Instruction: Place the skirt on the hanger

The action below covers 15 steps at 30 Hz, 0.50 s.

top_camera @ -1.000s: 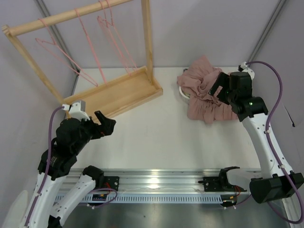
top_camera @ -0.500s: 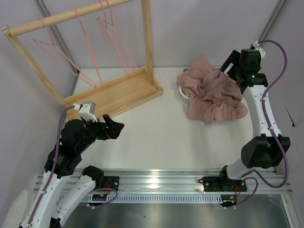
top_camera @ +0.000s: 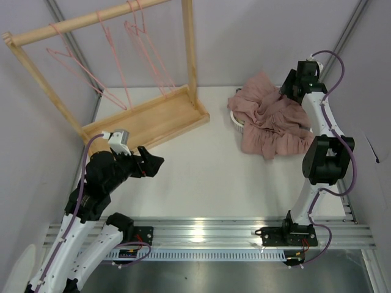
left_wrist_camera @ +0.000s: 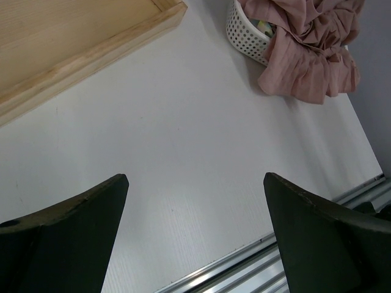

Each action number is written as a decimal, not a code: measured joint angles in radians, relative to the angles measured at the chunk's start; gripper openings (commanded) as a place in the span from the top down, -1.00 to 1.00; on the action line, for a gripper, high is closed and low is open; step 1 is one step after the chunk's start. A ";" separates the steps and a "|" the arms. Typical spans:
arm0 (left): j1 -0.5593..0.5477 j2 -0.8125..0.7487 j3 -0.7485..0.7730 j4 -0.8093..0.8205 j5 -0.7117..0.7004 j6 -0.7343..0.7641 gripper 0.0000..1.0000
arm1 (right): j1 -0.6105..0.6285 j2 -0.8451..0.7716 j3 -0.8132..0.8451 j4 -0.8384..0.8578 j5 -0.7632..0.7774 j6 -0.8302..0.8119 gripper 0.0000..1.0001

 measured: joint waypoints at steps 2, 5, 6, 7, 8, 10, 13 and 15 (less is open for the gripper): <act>0.000 0.000 -0.008 0.002 0.000 -0.005 -0.99 | 0.000 0.025 0.002 -0.008 0.001 -0.006 -0.27; 0.000 0.002 -0.011 0.016 -0.002 -0.006 -0.99 | 0.000 0.043 0.002 -0.019 0.004 -0.011 -0.13; 0.000 0.005 -0.011 0.023 -0.002 -0.006 -0.99 | 0.000 0.043 0.002 -0.021 0.007 -0.013 -0.12; 0.000 0.009 -0.011 0.028 -0.002 -0.006 -0.98 | 0.000 0.043 0.002 -0.022 0.009 -0.014 -0.11; 0.000 0.016 -0.011 0.033 -0.002 -0.006 -0.99 | 0.000 0.043 0.002 -0.021 0.011 -0.015 -0.11; 0.000 0.032 -0.011 0.044 -0.001 -0.006 -0.99 | 0.000 0.043 -0.001 -0.021 0.012 -0.017 -0.13; 0.000 0.058 -0.011 0.054 0.002 -0.005 -0.99 | 0.002 0.043 -0.017 -0.019 0.012 -0.020 -0.19; 0.000 0.068 -0.011 0.060 0.006 -0.005 -0.99 | 0.005 0.043 -0.030 -0.020 0.012 -0.026 -0.17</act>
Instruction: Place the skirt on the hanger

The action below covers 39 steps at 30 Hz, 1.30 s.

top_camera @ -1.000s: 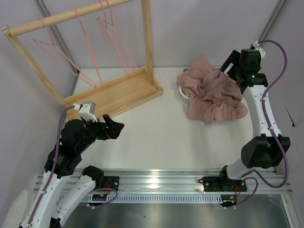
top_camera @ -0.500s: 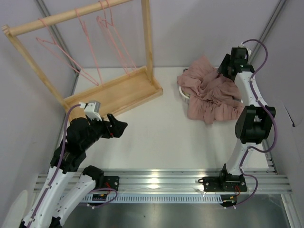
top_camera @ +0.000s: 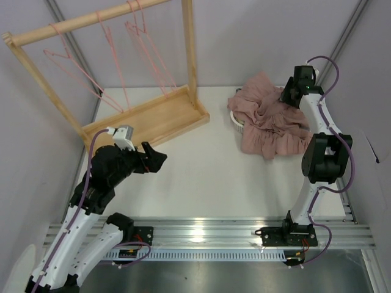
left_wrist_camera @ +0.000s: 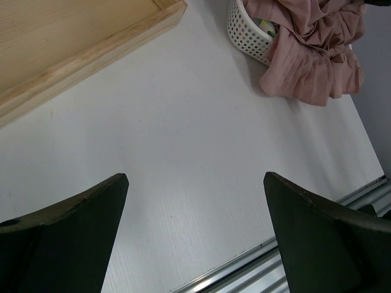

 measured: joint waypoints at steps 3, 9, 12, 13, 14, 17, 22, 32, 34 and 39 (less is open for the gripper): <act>0.000 0.002 -0.001 0.008 0.003 0.000 -0.99 | 0.006 0.000 -0.020 0.000 0.003 -0.017 0.57; 0.000 -0.003 -0.003 0.026 0.015 0.000 -0.98 | 0.021 -0.006 -0.022 -0.018 0.008 -0.026 1.00; 0.000 0.011 -0.003 0.056 0.043 0.000 -0.99 | 0.031 -0.028 0.000 -0.059 0.008 -0.026 1.00; 0.000 0.022 -0.002 0.068 0.057 0.000 -0.98 | 0.036 -0.043 0.012 -0.071 0.008 -0.026 1.00; 0.000 0.035 -0.002 0.080 0.071 0.000 -0.99 | 0.042 -0.062 0.031 -0.088 0.012 -0.026 1.00; -0.006 0.087 0.001 0.106 0.102 0.001 -0.99 | 0.087 -0.144 0.108 -0.122 0.024 -0.029 1.00; -0.018 0.137 -0.003 0.152 0.141 0.004 -0.99 | 0.236 -0.247 0.387 -0.170 0.043 -0.060 1.00; -0.021 0.134 -0.028 0.236 0.195 -0.010 -0.99 | 0.726 -0.417 0.650 -0.203 0.049 -0.112 1.00; -0.022 0.131 -0.018 0.214 0.171 -0.008 -0.99 | 0.807 -0.429 0.642 -0.224 0.059 -0.113 1.00; -0.022 0.124 0.065 0.101 0.102 0.026 -0.99 | 0.893 -0.503 0.402 -0.268 0.113 -0.073 1.00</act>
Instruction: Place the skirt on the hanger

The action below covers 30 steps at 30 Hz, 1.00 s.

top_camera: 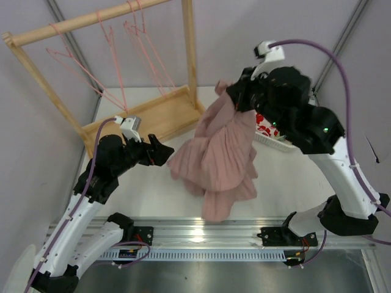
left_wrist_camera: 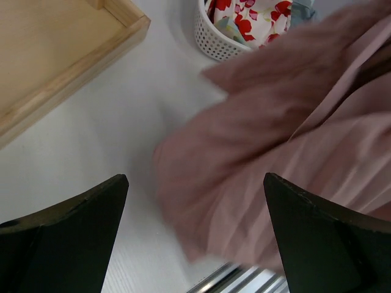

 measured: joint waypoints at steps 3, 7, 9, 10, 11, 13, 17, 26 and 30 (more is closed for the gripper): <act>0.000 -0.025 0.044 -0.066 -0.034 0.027 -0.99 | 0.003 -0.074 -0.304 0.034 0.004 0.063 1.00; 0.000 -0.071 0.048 -0.122 -0.049 0.035 -0.99 | 0.003 -0.167 -0.801 0.126 -0.039 0.156 1.00; 0.000 -0.097 0.023 -0.115 -0.041 0.028 -0.98 | 0.002 -0.212 -1.044 0.211 -0.081 0.183 1.00; 0.000 -0.107 0.003 -0.110 -0.033 0.020 -0.99 | -0.003 -0.248 -1.172 0.288 -0.108 0.197 1.00; -0.001 -0.112 -0.026 -0.092 -0.023 0.006 -0.99 | -0.009 -0.282 -1.279 0.322 -0.134 0.209 1.00; -0.009 -0.111 -0.084 -0.070 -0.012 -0.022 -0.99 | -0.034 -0.334 -1.411 0.349 -0.169 0.235 1.00; -0.110 -0.078 -0.181 -0.037 -0.051 -0.081 -0.98 | -0.091 -0.407 -1.450 0.364 -0.184 0.250 1.00; -0.329 0.237 -0.119 0.086 -0.241 -0.163 -0.95 | -0.096 -0.562 -1.502 0.369 -0.215 0.288 1.00; -0.332 0.435 -0.047 0.095 -0.288 -0.209 -0.83 | -0.096 -0.605 -1.569 0.353 -0.216 0.338 1.00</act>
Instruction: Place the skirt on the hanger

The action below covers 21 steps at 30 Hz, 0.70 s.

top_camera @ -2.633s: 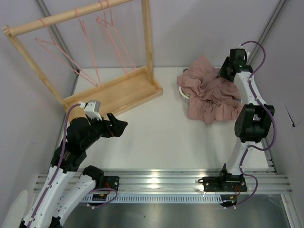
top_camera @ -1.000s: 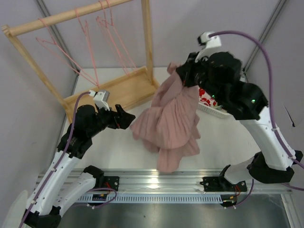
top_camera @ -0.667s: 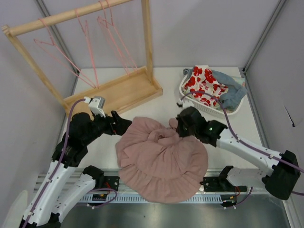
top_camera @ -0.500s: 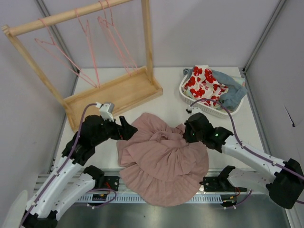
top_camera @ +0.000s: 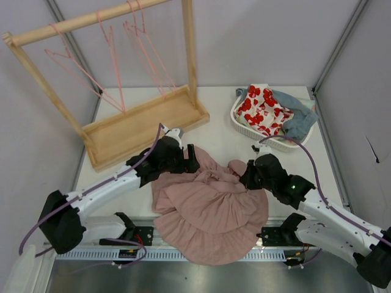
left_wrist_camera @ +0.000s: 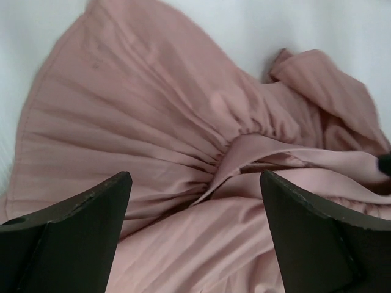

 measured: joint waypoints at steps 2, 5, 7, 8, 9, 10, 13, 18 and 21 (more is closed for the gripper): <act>0.000 0.056 0.004 0.002 -0.005 -0.018 -0.79 | 0.000 -0.030 -0.016 -0.008 0.007 0.018 1.00; 0.000 0.113 0.004 0.010 0.002 -0.039 -0.63 | 0.000 -0.054 -0.019 -0.010 0.021 0.029 1.00; -0.002 0.136 0.003 0.023 0.018 -0.047 -0.63 | 0.000 -0.050 -0.019 -0.011 0.035 0.031 1.00; -0.006 0.139 0.000 0.037 0.026 -0.047 -0.63 | 0.000 -0.042 -0.019 -0.011 0.043 0.033 1.00; -0.014 0.138 -0.010 0.059 0.032 -0.045 -0.63 | -0.002 -0.030 -0.019 -0.010 0.051 0.034 1.00; -0.027 0.132 -0.021 0.082 0.039 -0.043 -0.63 | -0.002 -0.018 -0.019 -0.011 0.055 0.034 1.00; -0.089 0.103 -0.064 0.148 0.038 -0.021 -0.63 | -0.005 0.028 -0.019 -0.007 0.061 0.035 1.00; -0.137 0.092 -0.105 0.217 0.025 0.011 -0.53 | -0.006 0.064 -0.020 0.017 0.053 0.034 1.00; -0.137 0.136 -0.107 0.248 0.000 0.019 -0.40 | -0.007 0.066 -0.020 0.022 0.051 0.033 1.00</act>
